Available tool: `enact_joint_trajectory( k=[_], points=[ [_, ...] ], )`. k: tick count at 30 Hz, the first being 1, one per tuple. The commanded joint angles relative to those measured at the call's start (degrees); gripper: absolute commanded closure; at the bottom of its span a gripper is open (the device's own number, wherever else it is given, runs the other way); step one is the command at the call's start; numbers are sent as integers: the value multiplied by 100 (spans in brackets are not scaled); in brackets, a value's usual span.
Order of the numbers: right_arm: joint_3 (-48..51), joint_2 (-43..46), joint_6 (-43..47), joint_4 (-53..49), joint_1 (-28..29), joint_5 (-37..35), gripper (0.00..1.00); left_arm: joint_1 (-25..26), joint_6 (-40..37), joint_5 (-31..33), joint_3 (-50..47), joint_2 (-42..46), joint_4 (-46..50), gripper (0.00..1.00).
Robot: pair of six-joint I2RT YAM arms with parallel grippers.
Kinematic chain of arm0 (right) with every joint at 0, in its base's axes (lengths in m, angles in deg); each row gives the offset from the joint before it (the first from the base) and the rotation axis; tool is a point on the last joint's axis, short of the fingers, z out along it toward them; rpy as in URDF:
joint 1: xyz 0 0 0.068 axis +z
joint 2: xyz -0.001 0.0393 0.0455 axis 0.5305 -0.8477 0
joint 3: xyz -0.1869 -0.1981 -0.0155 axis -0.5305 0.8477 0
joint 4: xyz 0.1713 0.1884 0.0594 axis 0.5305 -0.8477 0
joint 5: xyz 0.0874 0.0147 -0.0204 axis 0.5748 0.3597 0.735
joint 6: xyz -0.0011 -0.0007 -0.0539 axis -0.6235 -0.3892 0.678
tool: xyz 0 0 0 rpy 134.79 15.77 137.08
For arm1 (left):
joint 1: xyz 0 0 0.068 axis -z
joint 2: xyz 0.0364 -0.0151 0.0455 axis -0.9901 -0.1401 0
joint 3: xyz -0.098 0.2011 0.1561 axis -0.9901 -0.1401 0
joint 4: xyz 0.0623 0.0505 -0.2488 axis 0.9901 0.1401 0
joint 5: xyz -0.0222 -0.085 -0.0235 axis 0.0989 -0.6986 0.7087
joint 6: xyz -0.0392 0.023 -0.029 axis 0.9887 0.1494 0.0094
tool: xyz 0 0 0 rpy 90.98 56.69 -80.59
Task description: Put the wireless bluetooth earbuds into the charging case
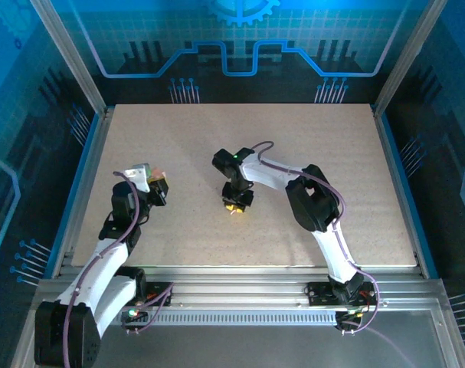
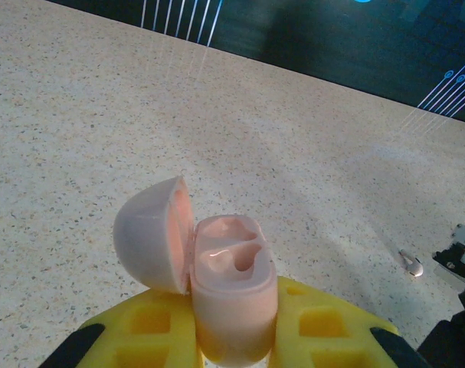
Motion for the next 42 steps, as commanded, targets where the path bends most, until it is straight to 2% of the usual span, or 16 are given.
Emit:
enact_joint_trajectory(
  k=[1, 8, 16, 23, 42],
  points=[
    [82, 237, 587, -477, -53, 54, 73, -64, -38, -139, 129, 7, -5, 87],
    [7, 302, 396, -465, -55, 113, 69, -64, -32, -155, 121, -2, -14, 87],
    [724, 841, -1118, 444, -57, 126, 69, -64, -29, -138, 104, 26, -10, 87],
    [179, 515, -758, -69, -53, -81, 69, -64, -11, -167, 98, 8, -40, 87],
    [161, 176, -808, -110, -2, -219, 70, -64, -49, -114, 106, 55, 3, 87]
  ],
)
